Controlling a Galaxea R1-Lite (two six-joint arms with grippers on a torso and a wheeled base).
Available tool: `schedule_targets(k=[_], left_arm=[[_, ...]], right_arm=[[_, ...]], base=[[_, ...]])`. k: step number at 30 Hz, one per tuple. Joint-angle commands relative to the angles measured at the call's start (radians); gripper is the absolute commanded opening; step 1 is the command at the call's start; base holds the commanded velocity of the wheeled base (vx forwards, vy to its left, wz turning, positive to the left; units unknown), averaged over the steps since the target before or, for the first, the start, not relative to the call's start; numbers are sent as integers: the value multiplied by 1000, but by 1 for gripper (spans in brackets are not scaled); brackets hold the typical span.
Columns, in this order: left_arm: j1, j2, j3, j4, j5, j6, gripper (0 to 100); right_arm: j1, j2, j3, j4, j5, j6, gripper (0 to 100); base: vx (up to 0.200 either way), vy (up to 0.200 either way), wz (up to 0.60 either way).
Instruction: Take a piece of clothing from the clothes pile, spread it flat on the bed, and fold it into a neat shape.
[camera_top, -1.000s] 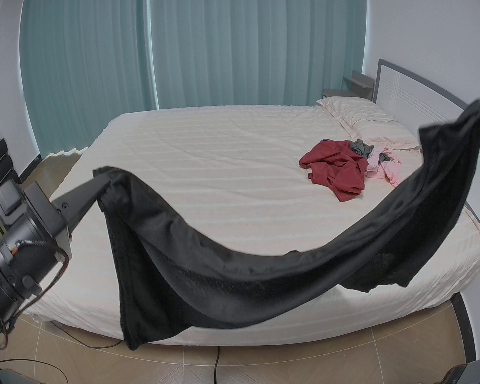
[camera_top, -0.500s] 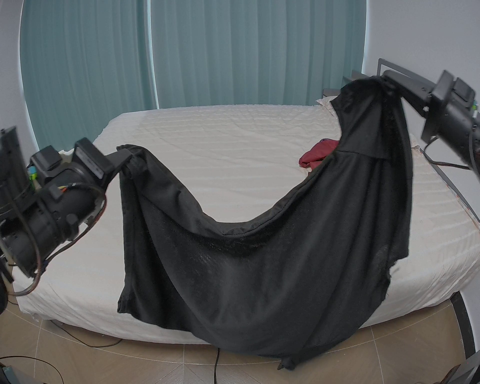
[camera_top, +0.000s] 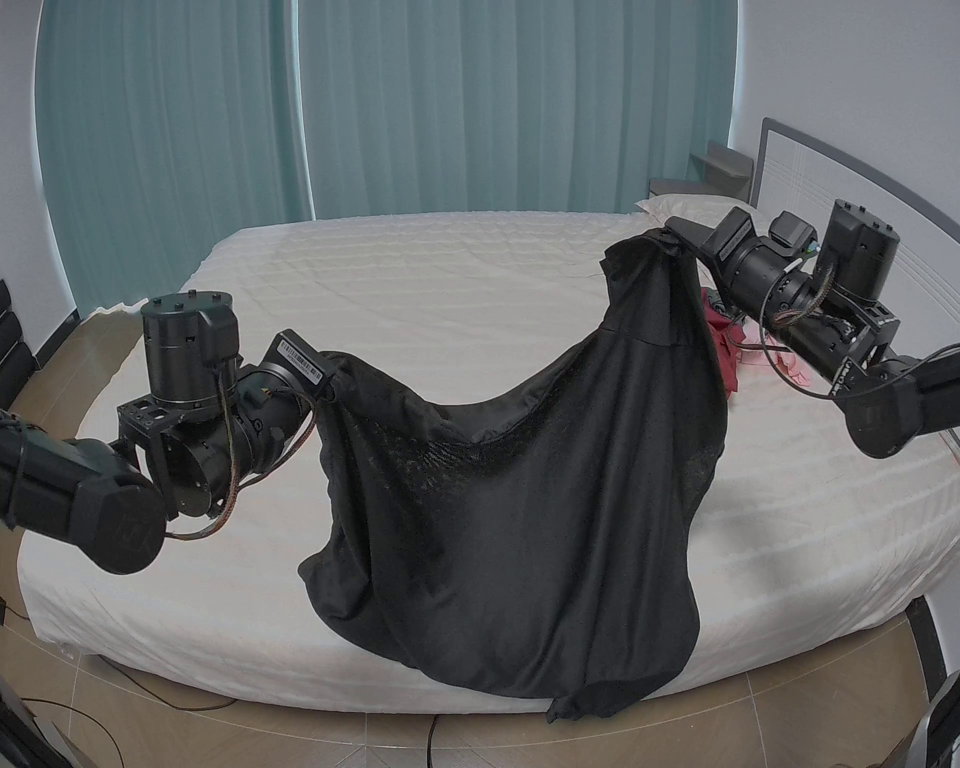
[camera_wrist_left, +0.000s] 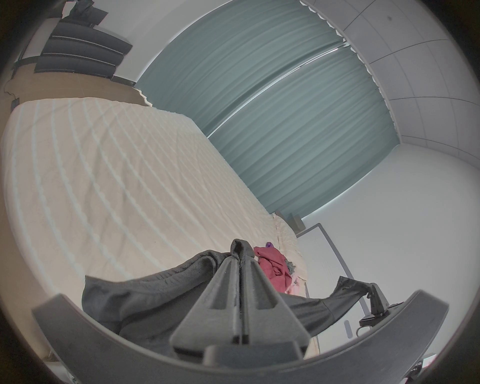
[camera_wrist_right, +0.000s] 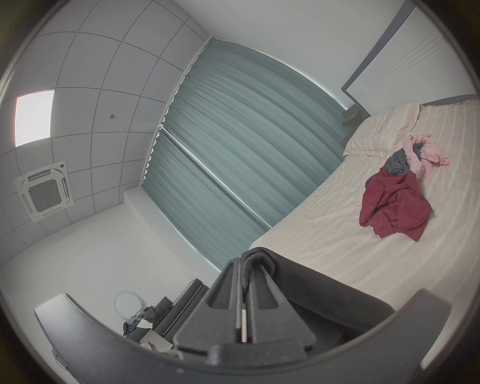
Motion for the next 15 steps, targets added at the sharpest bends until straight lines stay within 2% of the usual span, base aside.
schedule_targets(k=[1, 10, 15], left_arm=[[26, 83, -20, -8, -1, -4, 0], [58, 93, -26, -8, 2, -16, 0], [78, 93, -16, -4, 3, -28, 0]], right_arm=[[-12, 81, -49, -4, -7, -1, 0], [-32, 130, -166, -4, -26, -5, 0], [-29, 173, -276, 48, -27, -25, 0]], base=[[200, 0, 0], [200, 0, 0], [200, 0, 0]])
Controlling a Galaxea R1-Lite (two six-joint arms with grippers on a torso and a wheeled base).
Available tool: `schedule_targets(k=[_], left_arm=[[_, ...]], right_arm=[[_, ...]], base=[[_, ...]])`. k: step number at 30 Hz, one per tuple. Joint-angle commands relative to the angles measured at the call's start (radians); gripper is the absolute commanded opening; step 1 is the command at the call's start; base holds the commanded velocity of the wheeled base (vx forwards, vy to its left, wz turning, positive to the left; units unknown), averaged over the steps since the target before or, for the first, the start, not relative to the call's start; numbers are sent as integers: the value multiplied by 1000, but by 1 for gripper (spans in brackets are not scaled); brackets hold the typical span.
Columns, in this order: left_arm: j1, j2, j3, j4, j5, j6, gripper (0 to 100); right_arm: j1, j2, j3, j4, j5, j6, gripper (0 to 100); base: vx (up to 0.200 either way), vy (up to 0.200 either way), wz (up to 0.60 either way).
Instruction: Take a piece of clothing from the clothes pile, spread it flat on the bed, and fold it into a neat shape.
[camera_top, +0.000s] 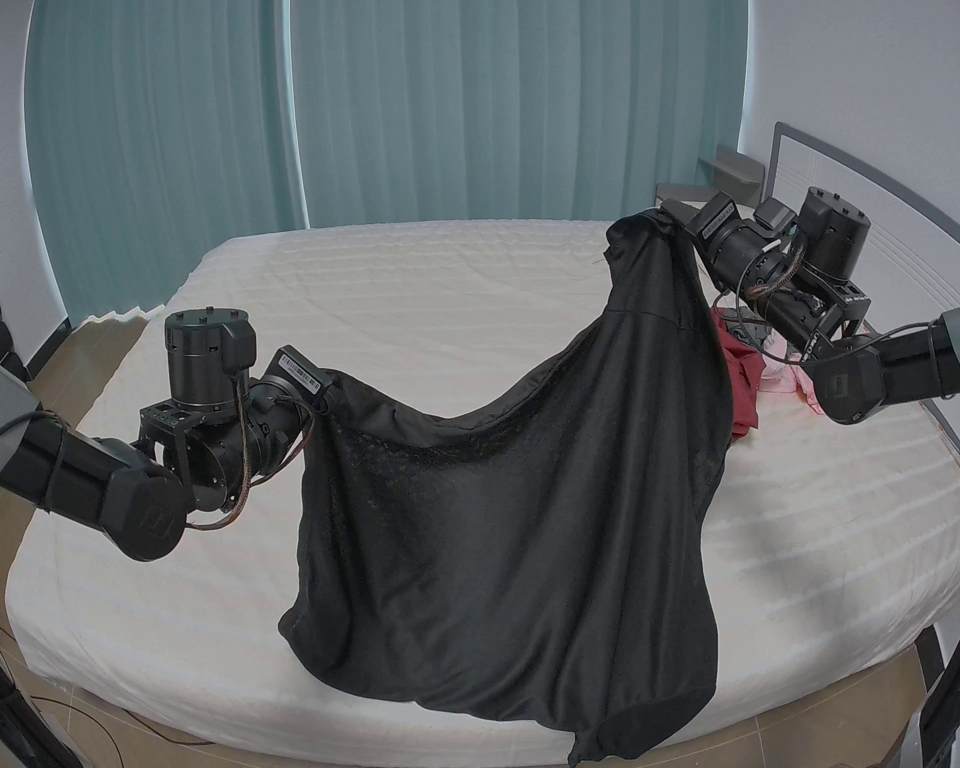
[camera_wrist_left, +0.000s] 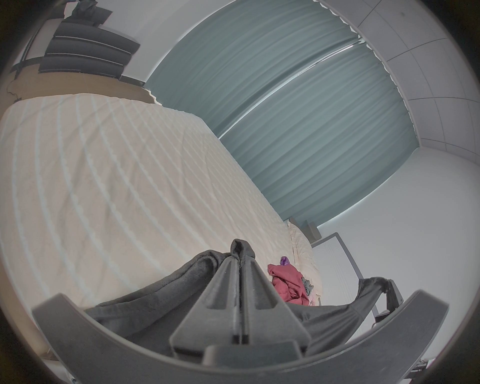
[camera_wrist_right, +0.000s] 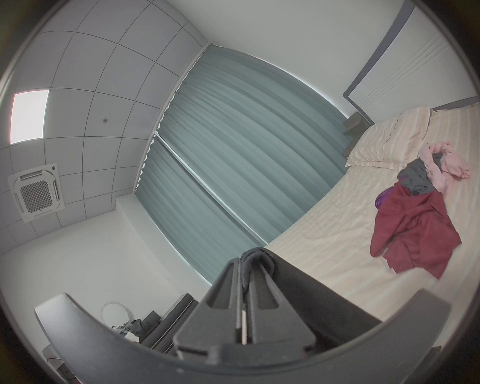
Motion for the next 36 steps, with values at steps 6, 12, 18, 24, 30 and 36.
schedule_targets(k=[6, 12, 18, 24, 30, 36], left_arm=[[23, 23, 22, 4, 1, -7, 0], [23, 33, 48, 6, 1, -33, 0], [38, 65, 64, 4, 0, -38, 0], [50, 94, 65, 0, -2, -41, 0], [50, 111, 53, -2, -2, -41, 0], [64, 118, 36, -5, -37, -49, 0]], right_arm=[[11, 88, -116, 60, -1, -19, 0], [25, 125, -86, 68, -4, -27, 0], [29, 162, -84, 68, -15, -41, 0], [40, 188, -84, 69, -47, -42, 0], [40, 230, -99, 69, -76, -42, 0], [38, 269, -155, 69, -130, -41, 0]], base=[[0, 0, 0], [0, 0, 0], [0, 0, 0], [0, 0, 0], [0, 0, 0], [0, 0, 0]])
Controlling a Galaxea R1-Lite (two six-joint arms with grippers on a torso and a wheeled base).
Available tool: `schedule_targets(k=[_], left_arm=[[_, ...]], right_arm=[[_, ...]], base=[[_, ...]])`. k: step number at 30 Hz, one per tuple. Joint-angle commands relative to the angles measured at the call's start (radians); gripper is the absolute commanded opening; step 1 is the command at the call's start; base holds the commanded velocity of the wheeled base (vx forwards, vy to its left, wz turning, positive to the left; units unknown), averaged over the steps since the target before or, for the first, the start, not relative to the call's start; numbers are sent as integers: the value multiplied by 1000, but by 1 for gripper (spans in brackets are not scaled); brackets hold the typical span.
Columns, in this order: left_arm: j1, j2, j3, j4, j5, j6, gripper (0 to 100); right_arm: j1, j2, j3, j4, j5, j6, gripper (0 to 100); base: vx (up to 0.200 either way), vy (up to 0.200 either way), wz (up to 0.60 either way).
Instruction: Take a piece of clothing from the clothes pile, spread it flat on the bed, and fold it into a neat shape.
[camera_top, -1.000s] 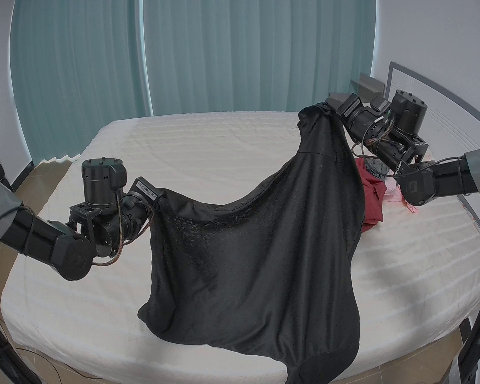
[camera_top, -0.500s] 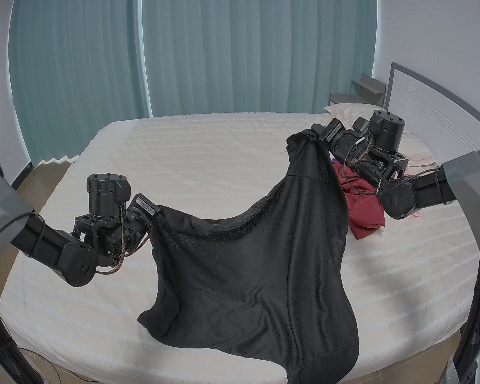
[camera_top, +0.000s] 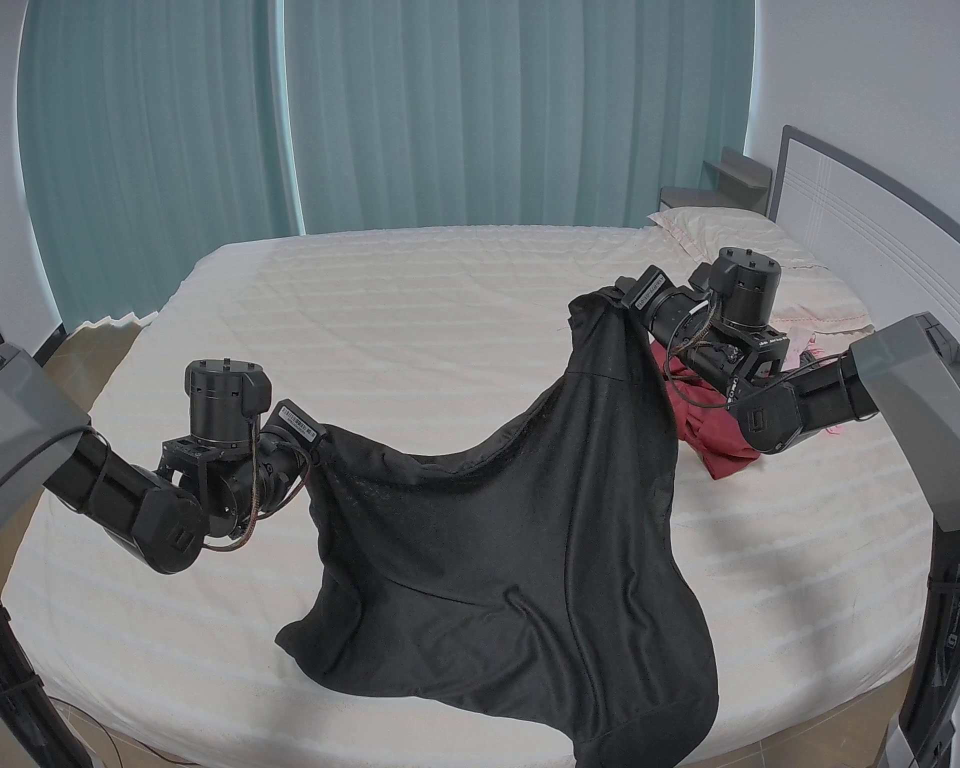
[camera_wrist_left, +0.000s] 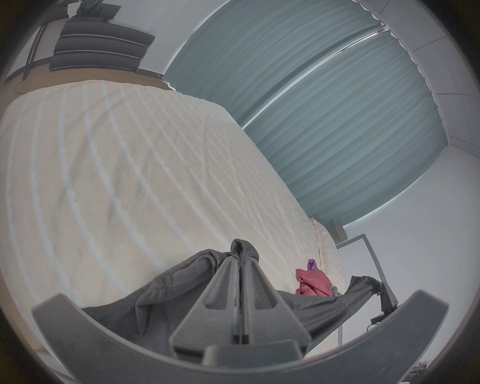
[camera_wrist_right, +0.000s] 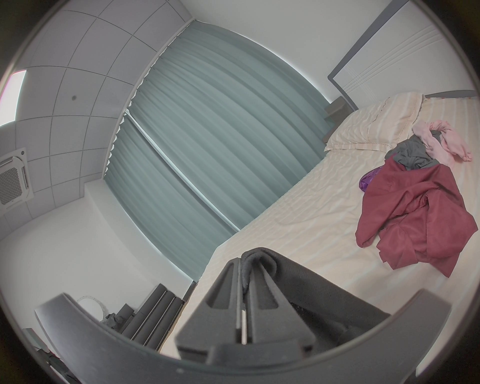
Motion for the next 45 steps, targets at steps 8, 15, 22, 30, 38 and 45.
schedule_targets(k=[8, 15, 22, 30, 38, 45], left_arm=[[80, 53, -105, 4, -37, -1, 0], [103, 107, -154, 4, -54, -1, 0], [102, 121, -143, 8, -55, 0, 0], [97, 125, -143, 11, -54, 3, 0], [97, 148, -153, 14, -52, 6, 0], [97, 199, -157, 18, -51, 13, 0]], right_arm=[[-17, 46, -124, 1, -85, 0, 0], [-14, 103, -153, 11, -110, 0, 0], [-19, 106, -156, 21, -108, 0, 0], [-19, 109, -147, 38, -105, -1, 0], [-19, 120, -146, 61, -99, -1, 0], [-16, 149, -141, 77, -98, -3, 0]], base=[[0, 0, 0], [0, 0, 0], [0, 0, 0], [175, 0, 0], [125, 0, 0], [0, 0, 0]])
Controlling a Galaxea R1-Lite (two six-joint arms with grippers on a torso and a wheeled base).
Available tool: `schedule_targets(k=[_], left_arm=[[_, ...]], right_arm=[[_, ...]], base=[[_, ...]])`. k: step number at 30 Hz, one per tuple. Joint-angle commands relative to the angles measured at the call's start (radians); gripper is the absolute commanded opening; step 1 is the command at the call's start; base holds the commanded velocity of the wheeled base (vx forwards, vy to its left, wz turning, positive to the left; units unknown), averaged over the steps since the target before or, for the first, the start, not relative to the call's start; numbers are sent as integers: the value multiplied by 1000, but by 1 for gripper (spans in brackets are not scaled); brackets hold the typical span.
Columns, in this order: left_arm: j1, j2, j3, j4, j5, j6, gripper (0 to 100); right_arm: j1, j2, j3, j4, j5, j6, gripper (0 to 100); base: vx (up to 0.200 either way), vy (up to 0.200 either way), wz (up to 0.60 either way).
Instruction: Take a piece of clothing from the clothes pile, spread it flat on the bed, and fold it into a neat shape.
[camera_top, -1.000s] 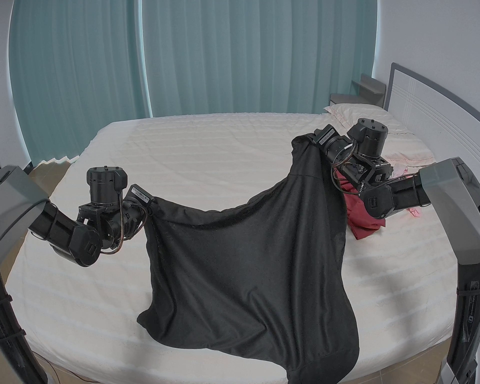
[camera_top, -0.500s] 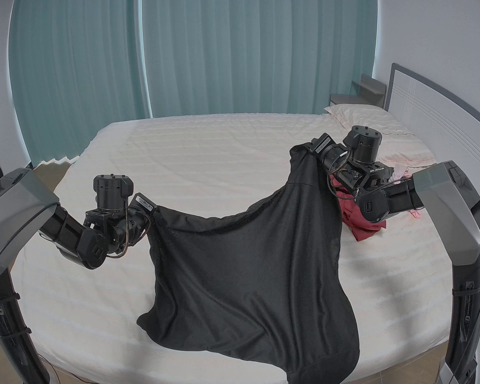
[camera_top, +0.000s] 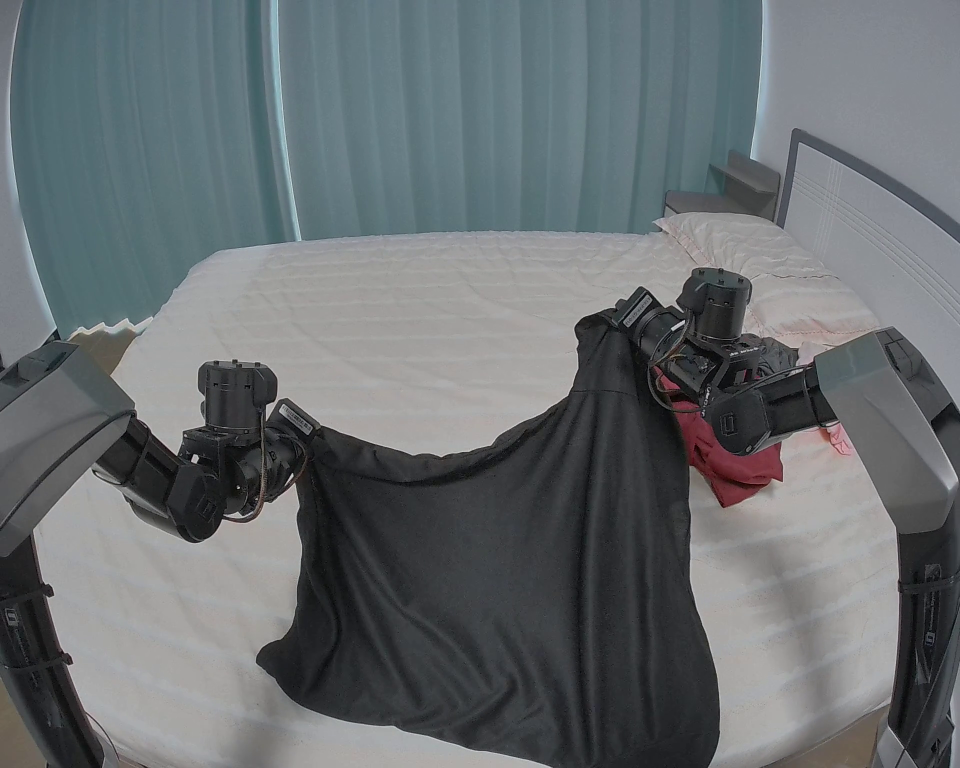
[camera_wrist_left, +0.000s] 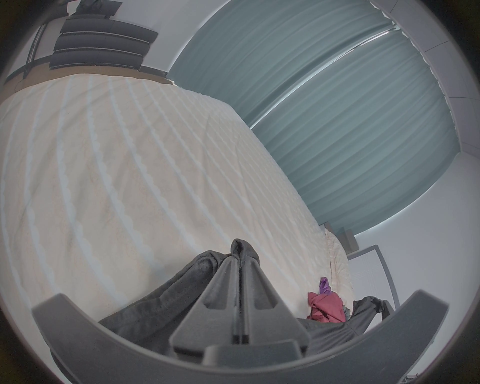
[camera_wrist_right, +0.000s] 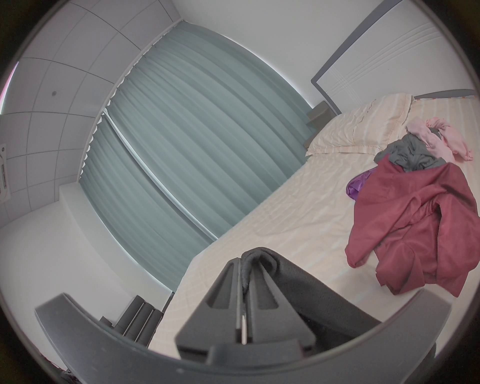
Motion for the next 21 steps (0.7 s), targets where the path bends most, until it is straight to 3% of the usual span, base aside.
schedule_targets(k=[1, 6, 7, 13, 21], left_arm=[[3, 39, -8, -2, 1, -1, 0], [8, 74, -48, 2, 7, -1, 0], [9, 81, -51, 2, 7, -1, 100], [31, 116, -77, 0, 22, -1, 100], [92, 116, -86, 5, 24, 0, 100]], right_arm=[[-2, 22, -1, 2, 0, 0, 0], [-2, 39, -2, 2, 11, 0, 0], [-1, 43, -2, 2, 16, 0, 100], [-10, 77, -15, 18, 19, -2, 100], [-87, 99, -48, 87, -3, -2, 100]], base=[[0, 0, 0], [0, 0, 0], [0, 0, 0], [0, 0, 0], [0, 0, 0]])
